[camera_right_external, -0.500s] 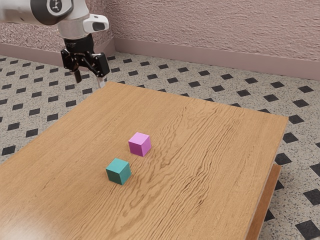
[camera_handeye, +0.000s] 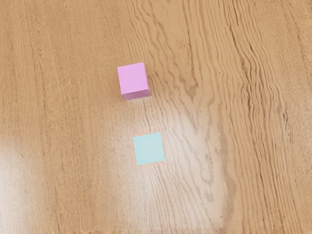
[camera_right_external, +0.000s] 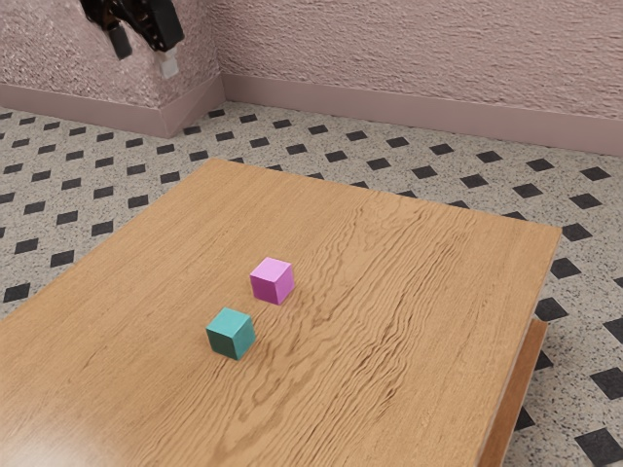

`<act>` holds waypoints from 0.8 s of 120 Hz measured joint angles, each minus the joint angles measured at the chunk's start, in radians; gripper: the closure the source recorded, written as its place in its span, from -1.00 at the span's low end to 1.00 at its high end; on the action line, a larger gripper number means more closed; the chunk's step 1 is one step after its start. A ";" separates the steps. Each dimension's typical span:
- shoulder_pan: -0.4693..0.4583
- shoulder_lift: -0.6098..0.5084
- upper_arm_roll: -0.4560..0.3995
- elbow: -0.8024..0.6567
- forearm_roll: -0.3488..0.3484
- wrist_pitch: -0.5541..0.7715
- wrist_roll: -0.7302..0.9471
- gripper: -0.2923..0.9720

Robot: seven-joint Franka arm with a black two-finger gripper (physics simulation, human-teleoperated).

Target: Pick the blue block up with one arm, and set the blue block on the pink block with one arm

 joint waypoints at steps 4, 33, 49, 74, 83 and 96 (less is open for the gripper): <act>-0.013 0.027 -0.001 0.001 0.004 -0.021 0.005 -0.53; 0.130 0.070 -0.008 -0.433 0.060 0.110 0.001 -0.54; 0.253 0.049 -0.005 -0.740 0.032 0.368 -0.005 -0.54; 0.236 0.151 0.013 -0.789 -0.014 0.604 -0.008 -0.54; 0.163 0.151 0.015 -0.815 -0.026 0.663 -0.007 -0.54; 0.157 0.155 0.015 -0.835 -0.034 0.722 -0.006 -0.54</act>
